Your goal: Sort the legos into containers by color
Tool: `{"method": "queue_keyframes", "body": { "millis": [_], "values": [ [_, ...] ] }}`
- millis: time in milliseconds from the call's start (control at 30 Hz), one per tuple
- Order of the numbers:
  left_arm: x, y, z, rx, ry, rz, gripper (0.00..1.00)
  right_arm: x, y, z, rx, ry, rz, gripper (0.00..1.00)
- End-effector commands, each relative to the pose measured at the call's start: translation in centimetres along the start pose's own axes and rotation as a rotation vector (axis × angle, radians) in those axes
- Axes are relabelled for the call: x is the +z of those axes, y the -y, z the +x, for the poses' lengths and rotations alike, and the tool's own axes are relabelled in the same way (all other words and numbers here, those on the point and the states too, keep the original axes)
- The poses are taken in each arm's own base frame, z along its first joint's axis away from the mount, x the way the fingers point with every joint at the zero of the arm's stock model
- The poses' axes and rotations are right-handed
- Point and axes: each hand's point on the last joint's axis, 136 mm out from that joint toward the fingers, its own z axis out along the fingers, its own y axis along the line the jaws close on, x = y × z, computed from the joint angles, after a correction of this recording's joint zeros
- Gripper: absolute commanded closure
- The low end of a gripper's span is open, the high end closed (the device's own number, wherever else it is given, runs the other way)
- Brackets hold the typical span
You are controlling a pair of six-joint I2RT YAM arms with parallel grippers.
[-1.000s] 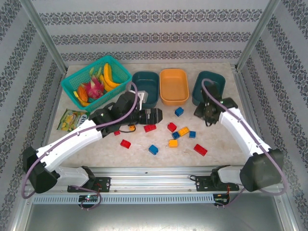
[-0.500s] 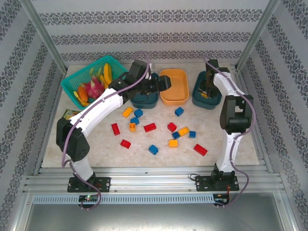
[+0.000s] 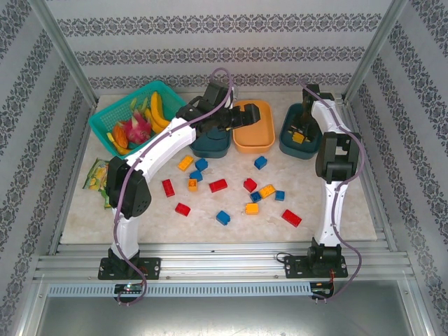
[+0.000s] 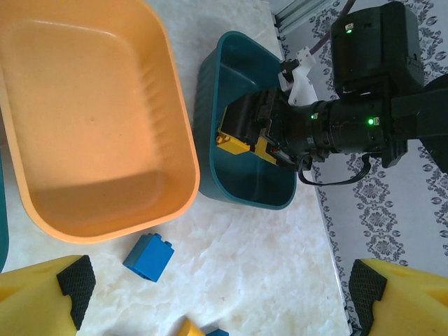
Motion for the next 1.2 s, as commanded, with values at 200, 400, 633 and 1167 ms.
{"method": "queue_keyframes", "body": {
  "millis": [200, 400, 633, 1167],
  "values": [
    [-2.5, 0.6, -0.9, 0.015, 0.006, -0.017, 0.05, -8.2, -1.3, -1.2, -0.017, 0.132, -0.065, 0.34],
    [-6.0, 0.5, -0.2, 0.025, 0.006, -0.055, 0.05, -16.4, -3.4, 0.4, -0.047, 0.261, -0.156, 0.36],
    [-10.3, -1.4, 2.8, -0.012, -0.008, -0.108, 0.06, -23.4, -5.5, 7.4, -0.128, 0.322, -0.275, 0.38],
    [-17.0, -10.4, 13.4, -0.106, -0.113, -0.338, 0.08, -26.5, -5.3, 26.9, -0.381, 0.256, -0.484, 0.39]
  ]
}}
